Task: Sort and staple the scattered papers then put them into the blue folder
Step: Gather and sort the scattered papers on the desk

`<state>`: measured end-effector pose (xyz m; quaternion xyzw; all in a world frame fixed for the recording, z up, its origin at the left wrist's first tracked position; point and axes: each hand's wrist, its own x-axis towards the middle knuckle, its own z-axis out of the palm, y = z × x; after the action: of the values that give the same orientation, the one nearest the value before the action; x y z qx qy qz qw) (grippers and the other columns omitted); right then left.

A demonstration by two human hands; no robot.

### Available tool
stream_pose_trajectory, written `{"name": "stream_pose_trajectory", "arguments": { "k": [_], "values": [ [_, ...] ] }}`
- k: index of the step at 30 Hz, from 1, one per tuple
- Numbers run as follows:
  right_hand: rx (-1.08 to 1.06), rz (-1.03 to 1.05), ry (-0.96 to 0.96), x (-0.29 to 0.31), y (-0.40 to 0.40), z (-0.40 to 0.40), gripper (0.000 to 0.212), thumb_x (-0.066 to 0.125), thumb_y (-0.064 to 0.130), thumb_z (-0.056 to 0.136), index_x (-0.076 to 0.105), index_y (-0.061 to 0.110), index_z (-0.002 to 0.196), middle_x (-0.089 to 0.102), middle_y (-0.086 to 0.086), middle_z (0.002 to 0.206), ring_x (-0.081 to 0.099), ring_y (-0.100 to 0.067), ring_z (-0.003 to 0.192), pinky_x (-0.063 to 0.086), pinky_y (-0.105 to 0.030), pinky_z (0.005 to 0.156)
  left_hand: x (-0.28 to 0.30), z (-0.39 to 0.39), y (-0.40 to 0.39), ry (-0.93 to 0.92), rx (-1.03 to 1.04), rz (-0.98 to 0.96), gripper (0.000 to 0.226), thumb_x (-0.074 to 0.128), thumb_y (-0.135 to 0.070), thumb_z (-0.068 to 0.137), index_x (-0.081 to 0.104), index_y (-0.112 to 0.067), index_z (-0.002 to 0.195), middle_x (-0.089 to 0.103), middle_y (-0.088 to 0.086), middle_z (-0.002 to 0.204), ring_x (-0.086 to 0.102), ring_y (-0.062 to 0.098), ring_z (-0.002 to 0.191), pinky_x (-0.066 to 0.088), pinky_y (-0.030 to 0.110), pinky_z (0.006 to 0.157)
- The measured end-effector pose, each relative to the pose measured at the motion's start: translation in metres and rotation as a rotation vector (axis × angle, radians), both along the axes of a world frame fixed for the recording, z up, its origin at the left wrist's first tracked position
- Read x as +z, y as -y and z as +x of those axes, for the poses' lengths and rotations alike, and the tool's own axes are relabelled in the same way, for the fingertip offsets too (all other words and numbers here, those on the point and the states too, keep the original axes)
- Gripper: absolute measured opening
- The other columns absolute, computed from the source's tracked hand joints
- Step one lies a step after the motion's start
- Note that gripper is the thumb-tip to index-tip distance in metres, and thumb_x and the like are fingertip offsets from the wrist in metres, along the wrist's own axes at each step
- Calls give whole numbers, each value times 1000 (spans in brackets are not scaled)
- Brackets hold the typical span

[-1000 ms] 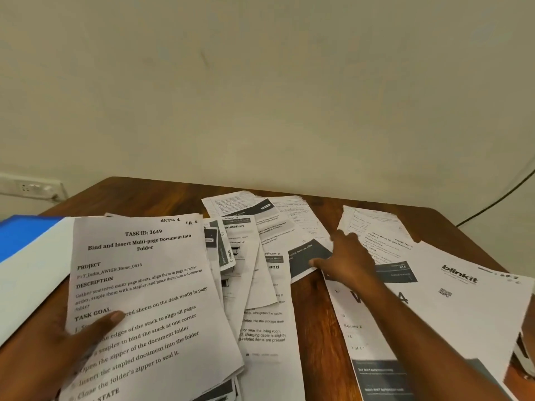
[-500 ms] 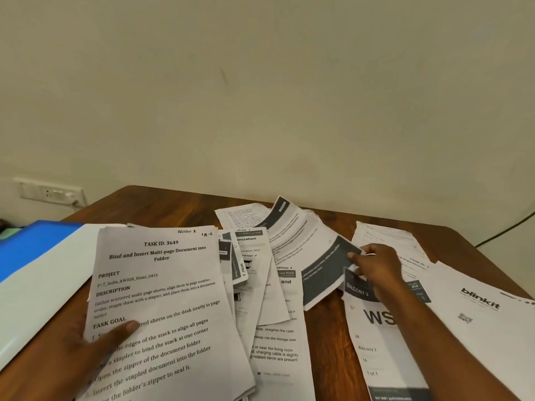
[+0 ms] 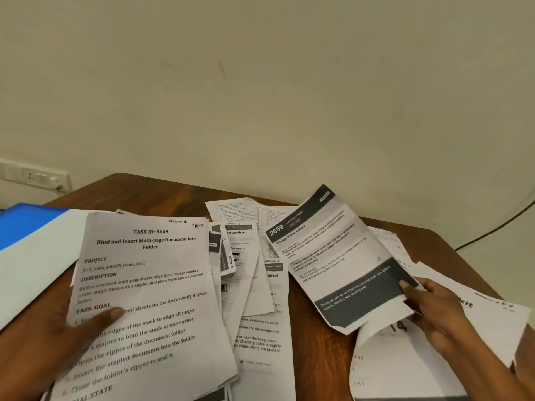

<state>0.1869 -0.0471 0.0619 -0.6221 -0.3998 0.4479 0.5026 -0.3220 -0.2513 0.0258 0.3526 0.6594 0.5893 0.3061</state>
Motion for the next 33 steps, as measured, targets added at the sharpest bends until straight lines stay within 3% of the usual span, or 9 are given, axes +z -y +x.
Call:
{"name": "stream_pose_trajectory", "arguments": {
  "k": [3, 8, 12, 16, 21, 24, 27, 30, 33],
  "values": [
    [-11, 5, -89, 0, 12, 13, 10, 66, 9, 98, 69, 14, 106, 70, -20, 108, 62, -30, 82, 48, -36, 69, -3, 0, -1, 8, 19, -45, 48, 85, -4, 79, 67, -28, 115, 80, 17, 94, 77, 46, 73, 59, 70, 75],
    [-1, -20, -188, 0, 23, 20, 21, 68, 11, 96, 69, 16, 117, 74, -16, 109, 60, -27, 77, 48, -32, 59, -23, -18, -1, 86, 8, -63, 60, 98, -39, 69, 66, -40, 120, 80, 19, 96, 74, 51, 71, 58, 72, 69],
    [139, -128, -157, -1, 37, 6, 29, 68, 0, 93, 68, 9, 121, 76, -23, 101, 55, -26, 65, 51, -28, 44, -38, -27, 1, 84, -8, -17, 58, 95, -30, 74, 65, -42, 123, 80, 19, 101, 75, 54, 77, 57, 73, 70],
    [334, -334, 175, 8, 55, -8, 37, 75, -8, 87, 65, 8, 119, 78, -25, 95, 63, -28, 60, 59, -33, 49, -4, 1, 1, -46, -18, -6, 40, 80, -4, 86, 67, -31, 113, 81, 13, 91, 78, 42, 71, 63, 62, 65],
    [560, -442, 561, 23, 72, -21, 47, 87, 3, 79, 63, 12, 118, 80, -15, 93, 65, -30, 59, 60, -36, 56, -1, 3, 0, -88, -40, -4, 35, 78, -7, 87, 68, -31, 111, 82, 4, 86, 79, 34, 70, 63, 50, 69],
    [652, -438, 771, 27, 74, -27, 56, 97, 28, 69, 63, 20, 114, 79, -3, 102, 74, -23, 71, 64, -34, 65, 0, 2, 0, -82, -52, 3, 36, 78, -11, 86, 67, -29, 115, 82, 6, 90, 79, 34, 72, 63, 53, 71],
    [672, -357, 1038, 30, 66, -35, 66, 92, 64, 56, 63, 32, 106, 66, 9, 112, 68, -16, 96, 64, -29, 75, 0, 1, 0, -88, -47, 2, 39, 80, -13, 86, 68, -43, 107, 82, 3, 87, 79, 34, 69, 63, 55, 72],
    [689, -219, 1244, 30, 53, -48, 74, 80, 82, 50, 60, 36, 105, 62, 19, 103, 64, -10, 92, 60, -24, 83, 3, 3, 4, -71, -31, -3, 40, 81, -13, 85, 69, -48, 101, 82, 3, 87, 78, 36, 68, 63, 60, 72],
    [675, -94, 1221, 23, 34, -63, 72, 76, 82, 54, 60, 36, 107, 59, 23, 95, 63, -6, 85, 58, -24, 82, 1, 3, 6, -60, -12, 17, 41, 89, -21, 80, 69, -45, 106, 82, 4, 91, 79, 38, 72, 61, 66, 72]
  ]
}}
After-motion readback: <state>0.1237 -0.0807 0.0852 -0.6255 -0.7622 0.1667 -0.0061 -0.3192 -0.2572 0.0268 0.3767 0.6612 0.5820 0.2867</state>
